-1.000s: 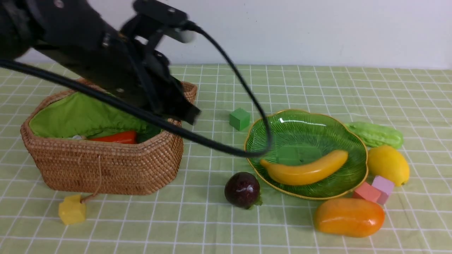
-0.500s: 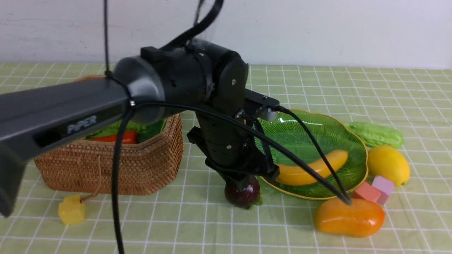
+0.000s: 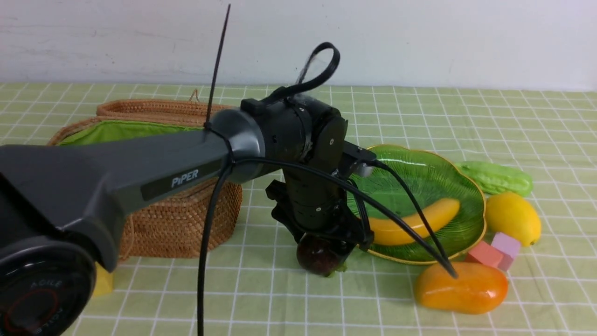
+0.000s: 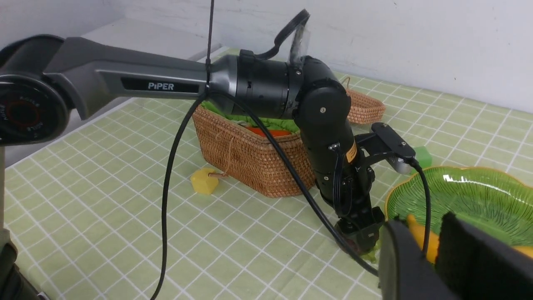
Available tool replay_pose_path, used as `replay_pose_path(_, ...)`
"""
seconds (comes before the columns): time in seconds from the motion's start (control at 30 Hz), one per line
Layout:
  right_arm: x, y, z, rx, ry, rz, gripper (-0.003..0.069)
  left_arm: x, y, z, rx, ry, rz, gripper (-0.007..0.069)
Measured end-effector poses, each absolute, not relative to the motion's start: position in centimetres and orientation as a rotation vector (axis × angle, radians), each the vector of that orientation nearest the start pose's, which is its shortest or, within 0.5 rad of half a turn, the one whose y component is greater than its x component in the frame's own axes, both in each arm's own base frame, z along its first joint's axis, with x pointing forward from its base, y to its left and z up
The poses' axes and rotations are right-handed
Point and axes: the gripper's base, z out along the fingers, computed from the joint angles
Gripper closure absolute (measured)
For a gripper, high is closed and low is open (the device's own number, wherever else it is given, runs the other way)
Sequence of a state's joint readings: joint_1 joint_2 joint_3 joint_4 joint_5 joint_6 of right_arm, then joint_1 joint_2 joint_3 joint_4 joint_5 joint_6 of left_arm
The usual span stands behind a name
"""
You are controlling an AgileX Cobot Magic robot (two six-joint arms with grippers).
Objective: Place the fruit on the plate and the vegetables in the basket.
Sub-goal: Grab a mangosteen with your left arm and put it on the plate on the right
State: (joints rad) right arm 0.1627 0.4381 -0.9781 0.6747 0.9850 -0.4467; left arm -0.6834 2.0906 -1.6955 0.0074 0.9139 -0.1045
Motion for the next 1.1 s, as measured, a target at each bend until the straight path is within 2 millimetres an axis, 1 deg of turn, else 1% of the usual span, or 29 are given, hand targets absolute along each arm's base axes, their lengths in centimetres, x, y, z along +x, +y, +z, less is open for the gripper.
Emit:
replay_pose_path(0.2, 1.8, 5.1, 42.4, -0.559, 1.725, 0.587, 0.0515, 35.4, -28.7, 18.9, 0.819, 2.715, -0.160, 0.0018)
replay_pose_path(0.3, 1.8, 5.1, 42.4, -0.560, 1.726, 0.587, 0.0515, 35.5, -28.7, 18.3, 0.825, 2.718, -0.149, 0.0024)
replay_pose_path(0.47, 1.8, 5.1, 42.4, -0.562, 1.729, 0.588, 0.0517, 35.6, -28.7, 18.1, 0.831, 2.712, -0.138, 0.0056)
replay_pose_path(0.67, 1.8, 5.1, 42.4, -0.563, 1.730, 0.585, 0.0517, 35.6, -28.6, 18.2, 0.838, 2.724, -0.124, 0.0058)
replay_pose_path(0.8, 1.8, 5.1, 42.3, -0.564, 1.732, 0.585, 0.0517, 35.3, -28.2, 18.1, 0.864, 2.763, -0.067, 0.0058)
replay_pose_path(0.87, 1.8, 5.1, 42.3, -0.564, 1.732, 0.585, 0.0517, 35.0, -27.6, 18.5, 0.882, 2.794, -0.005, 0.0058)
replay_pose_path(0.97, 1.8, 5.1, 42.3, -0.562, 1.733, 0.587, 0.0517, 34.4, -26.7, 19.8, 0.885, 2.838, 0.076, 0.0058)
replay_pose_path(1.1, 1.9, 4.9, 42.2, -0.524, 1.759, 0.587, 0.0517, 34.1, -26.4, 23.7, 0.863, 2.783, 0.050, 0.0058)
